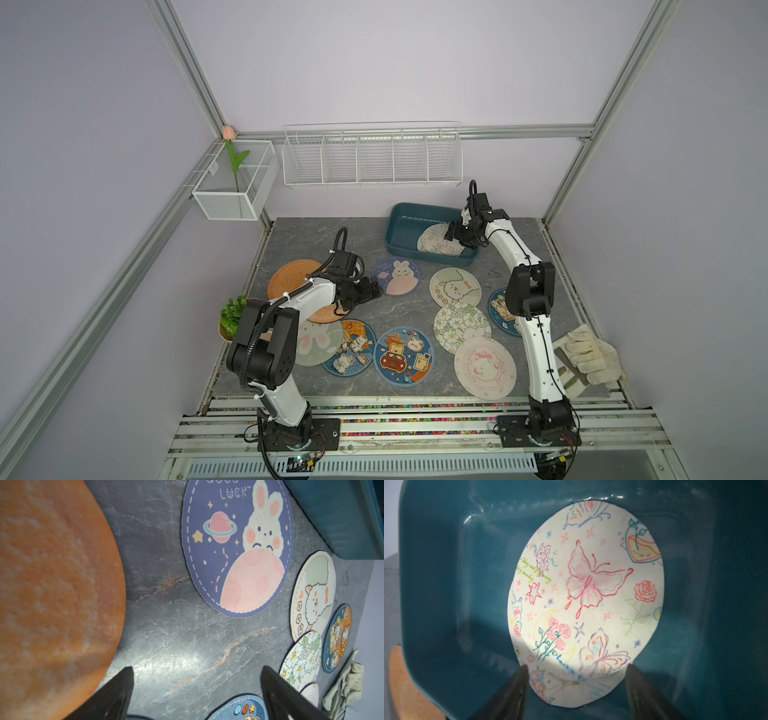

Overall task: Put the coasters into the storage box
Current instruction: Place the coaster in the storage box, then pick up the coaster from the center of the board.

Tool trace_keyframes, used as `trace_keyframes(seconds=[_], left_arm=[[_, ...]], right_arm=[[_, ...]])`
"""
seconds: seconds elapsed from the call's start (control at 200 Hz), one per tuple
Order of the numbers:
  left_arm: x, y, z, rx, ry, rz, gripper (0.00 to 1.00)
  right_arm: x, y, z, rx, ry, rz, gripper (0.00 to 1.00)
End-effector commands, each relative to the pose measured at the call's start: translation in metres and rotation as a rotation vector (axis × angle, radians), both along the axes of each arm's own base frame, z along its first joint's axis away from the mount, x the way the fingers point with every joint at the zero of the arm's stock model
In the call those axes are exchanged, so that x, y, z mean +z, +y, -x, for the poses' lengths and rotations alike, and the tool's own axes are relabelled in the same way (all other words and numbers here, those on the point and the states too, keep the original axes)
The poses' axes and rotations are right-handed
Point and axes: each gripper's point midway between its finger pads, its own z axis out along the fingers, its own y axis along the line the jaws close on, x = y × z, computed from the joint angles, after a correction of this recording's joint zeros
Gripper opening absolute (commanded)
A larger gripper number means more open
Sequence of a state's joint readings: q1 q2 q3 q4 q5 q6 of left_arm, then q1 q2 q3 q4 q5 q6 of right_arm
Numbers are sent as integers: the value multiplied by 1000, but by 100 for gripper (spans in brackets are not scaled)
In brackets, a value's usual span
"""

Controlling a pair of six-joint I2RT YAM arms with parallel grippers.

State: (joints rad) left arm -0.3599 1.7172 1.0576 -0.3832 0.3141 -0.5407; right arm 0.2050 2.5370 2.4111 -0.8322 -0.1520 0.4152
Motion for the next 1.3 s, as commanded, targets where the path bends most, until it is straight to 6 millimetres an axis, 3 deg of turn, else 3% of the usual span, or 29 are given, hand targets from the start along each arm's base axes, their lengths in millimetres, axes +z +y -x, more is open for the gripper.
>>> trace_keyframes(seconds=[0.0,0.13,0.24,0.38,0.525,0.71,0.93,1.295], left_arm=[[4,-1,-8,-3,-11,-8,95],[6,-2,-13,-8,-21,-11,95],[8,-3,-22,-18,-36,-30,95],[14,-2,-38,-30,-65,-55,94],[13,-5,-59,-39,-81,-72,89],[10,-5,-84,-35,-103,-90,81],[2,-4,-102,-38,-108,-95,79],[-13,-11,-118,-60,-82,-89,71]], right_arm=[[32,-6,10,3,-44,42,90],[49,-6,23,14,-58,38,97],[63,7,42,52,-61,19,98],[77,33,71,105,-59,-39,98],[77,64,103,170,-27,-72,98],[56,102,135,243,38,-109,95],[23,134,152,302,104,-107,92],[-20,145,152,332,152,-7,88]])
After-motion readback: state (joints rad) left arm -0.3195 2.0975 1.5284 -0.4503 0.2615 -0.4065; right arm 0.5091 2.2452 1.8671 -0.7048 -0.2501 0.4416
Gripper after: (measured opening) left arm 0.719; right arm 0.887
